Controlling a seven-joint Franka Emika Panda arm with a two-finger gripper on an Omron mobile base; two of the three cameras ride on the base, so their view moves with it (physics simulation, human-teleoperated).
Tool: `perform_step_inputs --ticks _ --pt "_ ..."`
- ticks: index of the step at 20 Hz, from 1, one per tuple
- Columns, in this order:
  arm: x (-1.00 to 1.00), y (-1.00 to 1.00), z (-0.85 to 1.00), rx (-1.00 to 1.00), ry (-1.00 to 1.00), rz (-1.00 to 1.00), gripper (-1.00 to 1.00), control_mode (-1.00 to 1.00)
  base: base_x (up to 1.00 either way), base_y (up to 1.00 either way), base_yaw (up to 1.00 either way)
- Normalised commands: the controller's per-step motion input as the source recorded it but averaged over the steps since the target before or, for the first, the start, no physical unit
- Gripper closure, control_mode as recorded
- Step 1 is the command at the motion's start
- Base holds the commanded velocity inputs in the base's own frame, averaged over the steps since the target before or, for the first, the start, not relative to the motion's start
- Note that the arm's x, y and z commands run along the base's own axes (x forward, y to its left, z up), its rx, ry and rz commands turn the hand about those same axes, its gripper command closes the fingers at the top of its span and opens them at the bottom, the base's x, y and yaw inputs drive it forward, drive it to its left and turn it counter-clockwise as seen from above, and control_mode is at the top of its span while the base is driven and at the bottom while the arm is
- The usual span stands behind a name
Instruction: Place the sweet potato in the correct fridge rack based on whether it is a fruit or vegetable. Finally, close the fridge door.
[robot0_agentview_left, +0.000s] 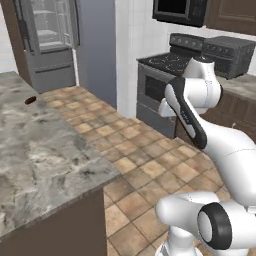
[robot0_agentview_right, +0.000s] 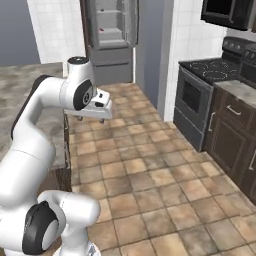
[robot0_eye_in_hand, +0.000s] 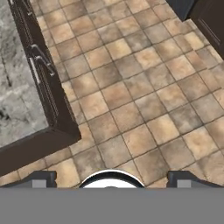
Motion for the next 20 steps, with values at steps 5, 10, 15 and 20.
perform_step_inputs --ticks 5,10,15,20 --pt "0.00 0.00 0.00 0.00 0.00 0.00 -1.00 1.00 0.98 -0.54 0.44" --pt "0.00 0.00 0.00 0.00 0.00 0.00 -1.00 1.00 0.74 -0.52 0.49" --pt "0.00 0.00 0.00 0.00 0.00 0.00 -1.00 1.00 0.32 -0.74 0.46" --pt "0.00 0.00 0.00 0.00 0.00 0.00 -1.00 1.00 0.31 -0.69 0.46"
